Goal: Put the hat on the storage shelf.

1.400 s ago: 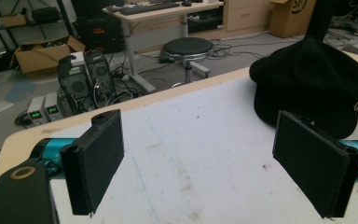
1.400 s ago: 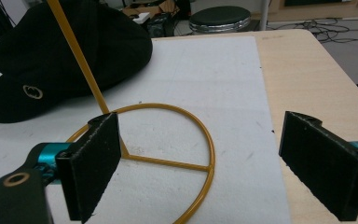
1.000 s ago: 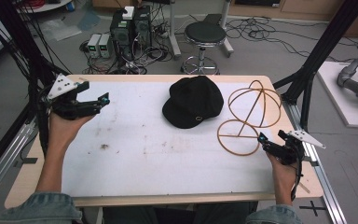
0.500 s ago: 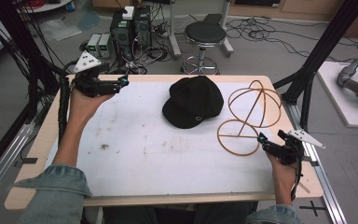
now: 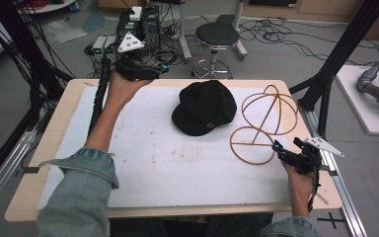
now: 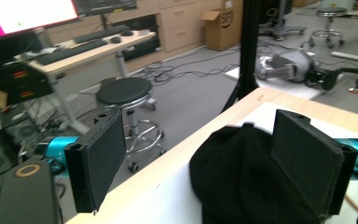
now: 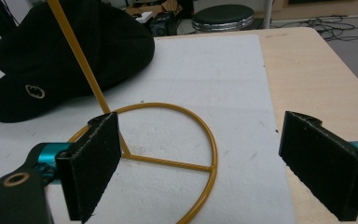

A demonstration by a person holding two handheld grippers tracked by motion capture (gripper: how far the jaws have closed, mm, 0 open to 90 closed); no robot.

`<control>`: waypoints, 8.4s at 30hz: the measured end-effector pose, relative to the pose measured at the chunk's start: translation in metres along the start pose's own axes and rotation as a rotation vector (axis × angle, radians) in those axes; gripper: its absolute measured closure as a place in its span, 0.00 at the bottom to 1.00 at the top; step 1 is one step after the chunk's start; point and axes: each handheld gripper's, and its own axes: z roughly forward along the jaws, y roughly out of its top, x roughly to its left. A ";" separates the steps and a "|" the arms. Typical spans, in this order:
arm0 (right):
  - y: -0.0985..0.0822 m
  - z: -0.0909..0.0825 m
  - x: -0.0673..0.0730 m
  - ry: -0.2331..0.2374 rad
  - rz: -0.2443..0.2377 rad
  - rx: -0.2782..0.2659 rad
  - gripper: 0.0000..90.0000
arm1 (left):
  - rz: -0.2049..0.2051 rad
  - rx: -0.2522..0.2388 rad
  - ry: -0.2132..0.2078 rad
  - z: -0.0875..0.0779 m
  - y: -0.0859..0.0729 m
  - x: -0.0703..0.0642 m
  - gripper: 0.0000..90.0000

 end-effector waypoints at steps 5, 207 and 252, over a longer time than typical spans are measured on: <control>0.000 0.000 -0.001 0.001 -0.004 -0.002 0.14 | -0.003 0.005 -0.048 0.034 0.008 -0.013 0.21; -0.003 -0.005 -0.012 0.007 0.053 -0.020 0.14 | 0.114 -0.047 -0.830 0.135 0.088 -0.160 0.94; -0.004 -0.005 -0.015 -0.002 0.062 -0.011 0.14 | 0.183 0.076 -0.841 0.144 0.069 -0.164 0.68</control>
